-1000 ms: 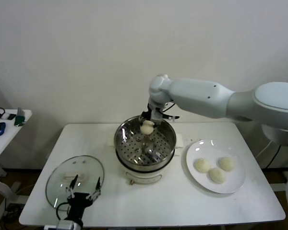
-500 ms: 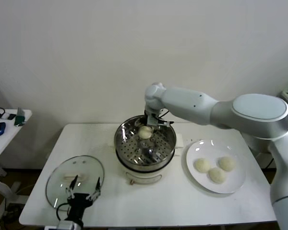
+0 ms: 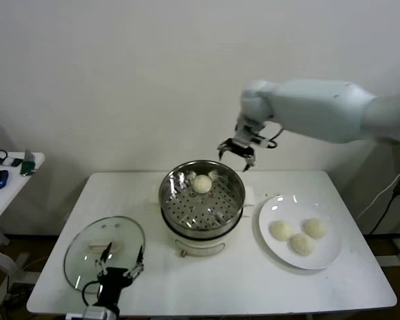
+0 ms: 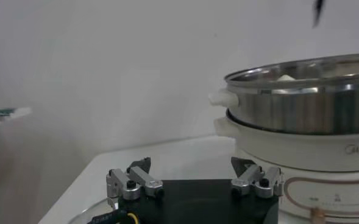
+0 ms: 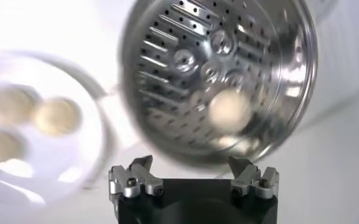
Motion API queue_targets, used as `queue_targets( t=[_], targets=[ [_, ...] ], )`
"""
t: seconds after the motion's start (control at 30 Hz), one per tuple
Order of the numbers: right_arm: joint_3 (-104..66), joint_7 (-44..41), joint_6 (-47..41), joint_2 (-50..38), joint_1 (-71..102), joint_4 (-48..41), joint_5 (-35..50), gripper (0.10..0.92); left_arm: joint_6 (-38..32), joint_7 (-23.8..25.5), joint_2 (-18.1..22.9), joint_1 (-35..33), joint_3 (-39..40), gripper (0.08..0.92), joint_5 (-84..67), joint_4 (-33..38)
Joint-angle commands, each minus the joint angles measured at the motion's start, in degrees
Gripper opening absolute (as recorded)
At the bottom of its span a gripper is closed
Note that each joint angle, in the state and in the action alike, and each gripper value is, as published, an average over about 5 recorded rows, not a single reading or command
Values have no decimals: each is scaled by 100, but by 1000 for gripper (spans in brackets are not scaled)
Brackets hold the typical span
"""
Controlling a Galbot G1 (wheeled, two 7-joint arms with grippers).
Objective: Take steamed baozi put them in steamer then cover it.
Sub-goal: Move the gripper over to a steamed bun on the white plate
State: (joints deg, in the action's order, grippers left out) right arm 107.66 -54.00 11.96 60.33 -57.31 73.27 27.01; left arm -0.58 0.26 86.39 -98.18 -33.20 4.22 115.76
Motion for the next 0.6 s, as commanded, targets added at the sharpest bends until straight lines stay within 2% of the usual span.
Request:
queue_targets(
  t=[0.03,0.23,0.6],
  targets=[
    [1382,469,-2802,-2119,-743,1977,1488,823,8,2,-3,-3,-10,823,-11,23],
    [422,775,-3166,-2478,790,1801,803,823,-3,-3,-15,-4,-48,823,-30,3],
    [-1337,817,-3065,-1868,3161,35,-168,823,-27,-7,-1,-22,-73,823,-2,-86]
  ],
)
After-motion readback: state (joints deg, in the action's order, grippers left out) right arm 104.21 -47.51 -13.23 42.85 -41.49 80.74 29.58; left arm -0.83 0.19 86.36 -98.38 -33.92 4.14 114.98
